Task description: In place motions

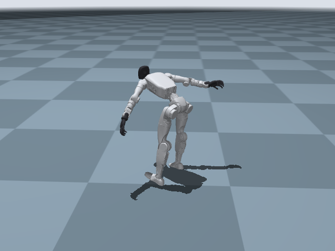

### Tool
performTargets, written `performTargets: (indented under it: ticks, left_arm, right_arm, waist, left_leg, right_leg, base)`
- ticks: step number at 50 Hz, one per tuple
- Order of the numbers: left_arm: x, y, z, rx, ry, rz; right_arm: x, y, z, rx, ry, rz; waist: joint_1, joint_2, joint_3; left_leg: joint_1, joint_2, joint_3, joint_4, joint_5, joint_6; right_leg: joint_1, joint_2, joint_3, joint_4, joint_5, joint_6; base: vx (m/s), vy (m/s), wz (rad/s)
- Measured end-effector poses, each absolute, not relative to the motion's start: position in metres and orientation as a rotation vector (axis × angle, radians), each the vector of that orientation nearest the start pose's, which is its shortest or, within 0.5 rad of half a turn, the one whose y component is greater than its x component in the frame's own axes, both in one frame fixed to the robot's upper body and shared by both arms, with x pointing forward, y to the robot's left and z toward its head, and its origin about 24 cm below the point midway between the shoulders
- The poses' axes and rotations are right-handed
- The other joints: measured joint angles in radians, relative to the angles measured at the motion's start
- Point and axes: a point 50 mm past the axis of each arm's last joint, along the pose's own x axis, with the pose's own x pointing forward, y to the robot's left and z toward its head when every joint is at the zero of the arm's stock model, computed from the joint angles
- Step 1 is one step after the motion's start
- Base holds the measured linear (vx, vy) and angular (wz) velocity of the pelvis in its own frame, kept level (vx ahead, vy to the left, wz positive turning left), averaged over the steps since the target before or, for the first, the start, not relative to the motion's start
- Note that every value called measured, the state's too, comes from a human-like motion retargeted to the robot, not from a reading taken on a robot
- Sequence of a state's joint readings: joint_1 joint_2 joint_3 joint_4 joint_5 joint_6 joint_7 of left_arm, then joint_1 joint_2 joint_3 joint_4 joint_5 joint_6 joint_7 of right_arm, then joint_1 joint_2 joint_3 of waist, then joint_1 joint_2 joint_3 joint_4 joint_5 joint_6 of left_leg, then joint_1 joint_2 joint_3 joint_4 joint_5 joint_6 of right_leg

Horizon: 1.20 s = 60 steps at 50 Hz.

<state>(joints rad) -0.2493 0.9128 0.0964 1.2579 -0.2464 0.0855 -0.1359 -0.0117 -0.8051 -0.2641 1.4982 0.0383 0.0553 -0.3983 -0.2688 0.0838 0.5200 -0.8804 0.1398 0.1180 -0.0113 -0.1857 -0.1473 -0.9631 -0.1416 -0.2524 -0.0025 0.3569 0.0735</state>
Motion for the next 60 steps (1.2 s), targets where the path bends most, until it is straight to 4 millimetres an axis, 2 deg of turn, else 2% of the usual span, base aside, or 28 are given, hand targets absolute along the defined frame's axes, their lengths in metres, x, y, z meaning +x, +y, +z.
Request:
performTargets:
  ticks: [2,5,8,10,12,17,19,21,23,25,27,29,31,35,39,43,47,48,50,55,57,60]
  left_arm:
    - [0.117,0.47,0.005,0.286,0.94,0.724]
    - [0.067,0.472,-0.011,0.119,0.976,0.857]
    - [0.04,0.461,-0.029,-0.063,0.955,0.948]
    - [0.031,0.451,-0.042,-0.159,0.924,0.989]
    - [0.031,0.433,-0.06,-0.242,0.915,0.967]
    - [0.045,0.372,-0.105,-0.301,0.962,0.761]
    - [0.05,0.345,-0.121,-0.319,0.997,0.738]
    - [0.052,0.317,-0.136,-0.373,1.038,0.723]
    - [0.055,0.287,-0.149,-0.455,1.077,0.676]
    - [0.058,0.262,-0.159,-0.518,1.115,0.626]
    - [0.058,0.246,-0.164,-0.529,1.143,0.598]
    - [0.059,0.236,-0.166,-0.508,1.157,0.582]
    - [0.061,0.229,-0.169,-0.483,1.176,0.584]
    - [0.059,0.218,-0.172,-0.467,1.214,0.576]
    - [0.063,0.217,-0.17,-0.485,1.202,0.487]
    - [0.073,0.228,-0.164,-0.46,1.181,0.344]
    - [0.084,0.251,-0.154,-0.324,1.181,0.242]
    - [0.09,0.256,-0.151,-0.288,1.177,0.216]
    - [0.104,0.261,-0.144,-0.232,1.156,0.139]
    - [0.138,0.264,-0.126,-0.137,1.064,0.005]
    - [0.144,0.266,-0.121,-0.091,1.037,-0.01]
    - [0.148,0.267,-0.117,-0.027,1.013,-0.042]
  right_arm:
    - [0.042,-0.473,-0.012,-0.76,1.207,-1.105]
    - [0.071,-0.489,0.019,-0.932,1.089,-1.123]
    - [0.092,-0.501,0.052,-1.058,0.986,-1.189]
    - [0.104,-0.507,0.072,-1.089,0.931,-1.229]
    - [0.115,-0.512,0.09,-1.08,0.874,-1.267]
    - [0.136,-0.514,0.113,-1.031,0.772,-1.289]
    - [0.15,-0.511,0.113,-0.95,0.773,-1.221]
    - [0.18,-0.498,0.106,-0.826,0.772,-1.042]
    - [0.22,-0.475,0.098,-0.69,0.75,-0.79]
    - [0.261,-0.442,0.095,-0.566,0.684,-0.493]
    - [0.296,-0.403,0.092,-0.438,0.584,-0.2]
    - [0.321,-0.362,0.088,-0.331,0.489,0.056]
    - [0.332,-0.333,0.08,-0.262,0.435,0.182]
    - [0.326,-0.302,0.046,-0.24,0.447,0.212]
    - [0.303,-0.279,-0.001,-0.331,0.541,0.202]
    - [0.267,-0.27,-0.05,-0.405,0.697,0.138]
    - [0.23,-0.271,-0.087,-0.437,0.855,0.032]
    - [0.223,-0.273,-0.092,-0.441,0.881,0.019]
    - [0.212,-0.277,-0.099,-0.445,0.926,0.001]
    - [0.203,-0.281,-0.103,-0.435,0.934,-0.007]
    - [0.198,-0.281,-0.105,-0.42,0.929,0.001]
    - [0.187,-0.278,-0.111,-0.399,0.929,0.019]
  waist:
    - [0.069,0.035,0.0]
    - [0.185,0.095,0.0]
    - [0.301,0.162,0.0]
    - [0.377,0.212,0.0]
    - [0.455,0.272,0.0]
    - [0.701,0.416,0.0]
    - [0.795,0.436,0.0]
    - [0.877,0.436,0.0]
    - [0.946,0.436,0.0]
    - [1.008,0.436,0.0]
    - [1.055,0.436,0.0]
    - [1.082,0.436,0.0]
    - [1.085,0.436,0.0]
    - [1.005,0.422,0.0]
    - [0.846,0.328,0.0]
    - [0.677,0.211,0.0]
    - [0.589,0.107,0.0]
    - [0.576,0.093,0.0]
    - [0.531,0.07,0.0]
    - [0.331,-0.011,0.0]
    - [0.272,-0.045,-0.027]
    - [0.228,-0.074,-0.111]
  left_leg:
    - [0.003,-0.017,-0.034,0.004,0.006,0.003]
    - [0.003,-0.046,-0.084,0.006,0.02,0.004]
    - [-0.014,-0.084,-0.141,0.004,0.04,0.002]
    - [-0.037,-0.113,-0.188,0.001,0.056,0.004]
    - [-0.068,-0.139,-0.243,0.002,0.072,0.006]
    - [-0.132,-0.179,-0.359,-0.01,0.11,-0.001]
    - [-0.16,-0.185,-0.372,-0.023,0.126,-0.011]
    - [-0.189,-0.189,-0.378,-0.032,0.141,-0.02]
    - [-0.214,-0.19,-0.384,-0.04,0.152,-0.029]
    - [-0.229,-0.192,-0.396,-0.045,0.16,-0.036]
    - [-0.233,-0.192,-0.404,-0.047,0.163,-0.04]
    - [-0.226,-0.194,-0.409,-0.044,0.163,-0.042]
    - [-0.207,-0.198,-0.416,-0.034,0.159,-0.043]
    - [-0.128,-0.224,-0.427,0.016,0.129,-0.023]
    - [-0.042,-0.252,-0.439,0.098,0.073,0.015]
    - [0.075,-0.251,-0.405,0.185,-0.005,0.054]
    - [0.226,-0.185,-0.31,0.275,-0.112,0.098]
    - [0.266,-0.16,-0.287,0.296,-0.136,0.108]
    - [0.35,-0.127,-0.248,0.322,-0.173,0.123]
    - [0.612,-0.139,-0.187,0.262,-0.206,0.153]
    - [0.718,-0.159,-0.172,0.214,-0.214,0.163]
    - [0.813,-0.175,-0.149,0.154,-0.222,0.172]
  right_leg:
    - [0.032,-0.021,-0.035,0.002,-0.008,0.0]
    - [0.078,-0.055,-0.091,0.003,-0.023,0.005]
    - [0.115,-0.096,-0.159,0.002,-0.039,0.012]
    - [0.134,-0.12,-0.214,-0.003,-0.045,0.017]
    - [0.151,-0.139,-0.275,-0.014,-0.048,0.022]
    - [0.179,-0.146,-0.394,-0.026,-0.057,0.025]
    - [0.168,-0.145,-0.41,-0.027,-0.06,0.022]
    - [0.156,-0.141,-0.427,-0.031,-0.063,0.022]
    - [0.149,-0.137,-0.443,-0.034,-0.067,0.028]
    - [0.149,-0.133,-0.457,-0.037,-0.071,0.032]
    - [0.158,-0.129,-0.476,-0.036,-0.073,0.035]
    - [0.177,-0.131,-0.489,-0.031,-0.065,0.042]
    - [0.206,-0.141,-0.499,-0.021,-0.046,0.05]
    - [0.305,-0.165,-0.491,-0.005,0.047,0.066]
    - [0.395,-0.194,-0.463,0.028,0.137,0.053]
    - [0.476,-0.221,-0.428,0.103,0.166,-0.005]
    - [0.558,-0.198,-0.39,0.179,0.16,-0.098]
    - [0.587,-0.173,-0.385,0.18,0.142,-0.127]
    - [0.635,-0.128,-0.35,0.219,0.05,-0.134]
    - [0.787,-0.056,-0.253,0.26,-0.093,-0.034]
    - [0.853,-0.045,-0.241,0.241,-0.131,-0.006]
    - [0.901,-0.02,-0.209,0.187,-0.167,0.007]
  base:
    - [-0.44,-0.08,1.0]
    - [-0.45,-0.12,1.12]
    - [-0.55,0.09,1.4]
    - [-0.42,-0.1,1.61]
    - [-0.35,-0.27,1.62]
    - [-0.37,-0.2,1.19]
    - [-0.37,-0.29,0.79]
    - [-0.25,-0.39,0.59]
    - [-0.1,-0.44,0.52]
    - [-0.08,-0.39,0.43]
    - [0.0,-0.39,0.34]
    - [0.04,-0.29,0.29]
    - [0.02,-0.11,0.31]
    - [-0.02,0.21,0.21]
    - [-0.02,0.42,-0.11]
    - [0.04,0.42,-0.72]
    - [0.09,0.3,-1.8]
    - [0.19,0.29,-2.03]
    - [0.08,0.21,-1.55]
    - [0.42,0.17,-0.59]
    - [0.76,0.02,-0.43]
    - [0.61,-0.19,-0.63]
